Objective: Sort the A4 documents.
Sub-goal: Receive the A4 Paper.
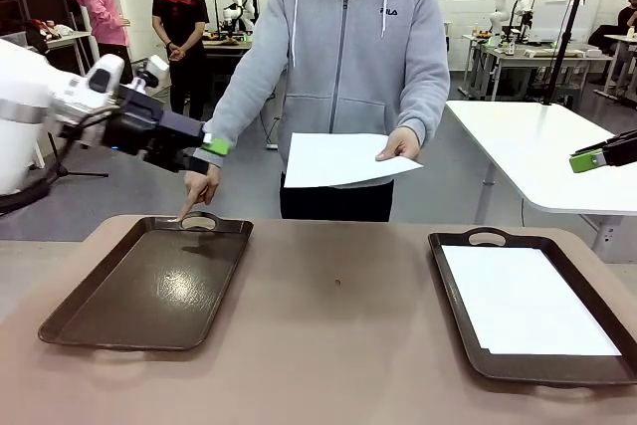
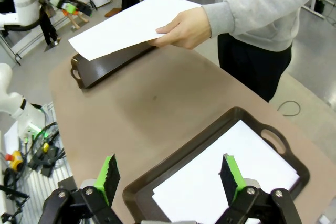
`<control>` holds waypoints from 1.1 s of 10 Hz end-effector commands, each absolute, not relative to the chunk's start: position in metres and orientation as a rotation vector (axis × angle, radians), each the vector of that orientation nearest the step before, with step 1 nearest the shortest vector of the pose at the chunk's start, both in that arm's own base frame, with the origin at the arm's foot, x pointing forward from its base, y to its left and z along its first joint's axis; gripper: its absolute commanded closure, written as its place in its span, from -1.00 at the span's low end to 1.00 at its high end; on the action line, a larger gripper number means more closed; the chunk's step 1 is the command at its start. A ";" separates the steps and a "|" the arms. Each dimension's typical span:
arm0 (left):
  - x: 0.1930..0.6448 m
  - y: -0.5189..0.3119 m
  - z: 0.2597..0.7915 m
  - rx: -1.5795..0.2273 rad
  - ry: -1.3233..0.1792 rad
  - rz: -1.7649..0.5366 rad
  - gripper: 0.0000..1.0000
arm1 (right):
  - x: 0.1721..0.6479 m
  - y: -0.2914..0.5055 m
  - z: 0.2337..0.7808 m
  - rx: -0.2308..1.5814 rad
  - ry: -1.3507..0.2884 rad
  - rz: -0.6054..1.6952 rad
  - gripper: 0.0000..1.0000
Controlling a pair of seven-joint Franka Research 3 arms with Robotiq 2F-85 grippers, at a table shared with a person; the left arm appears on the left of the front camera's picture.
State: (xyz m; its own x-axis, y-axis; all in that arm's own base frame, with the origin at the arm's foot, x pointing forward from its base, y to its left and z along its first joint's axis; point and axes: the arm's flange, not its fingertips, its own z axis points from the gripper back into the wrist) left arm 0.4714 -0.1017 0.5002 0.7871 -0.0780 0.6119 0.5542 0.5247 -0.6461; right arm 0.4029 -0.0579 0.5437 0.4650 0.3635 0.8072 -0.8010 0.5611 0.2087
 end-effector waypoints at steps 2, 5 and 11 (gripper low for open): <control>0.501 -0.119 0.496 -1.055 -0.569 -0.305 -1.00 | 0.403 -0.058 0.544 0.645 -0.801 0.777 -1.00; 0.514 -0.140 0.487 -1.160 -0.547 -0.268 -1.00 | 0.403 -0.058 0.544 0.645 -0.801 0.777 -1.00; 0.541 -0.178 0.461 -1.328 -0.389 -0.226 -1.00 | 0.403 -0.058 0.544 0.645 -0.801 0.777 -1.00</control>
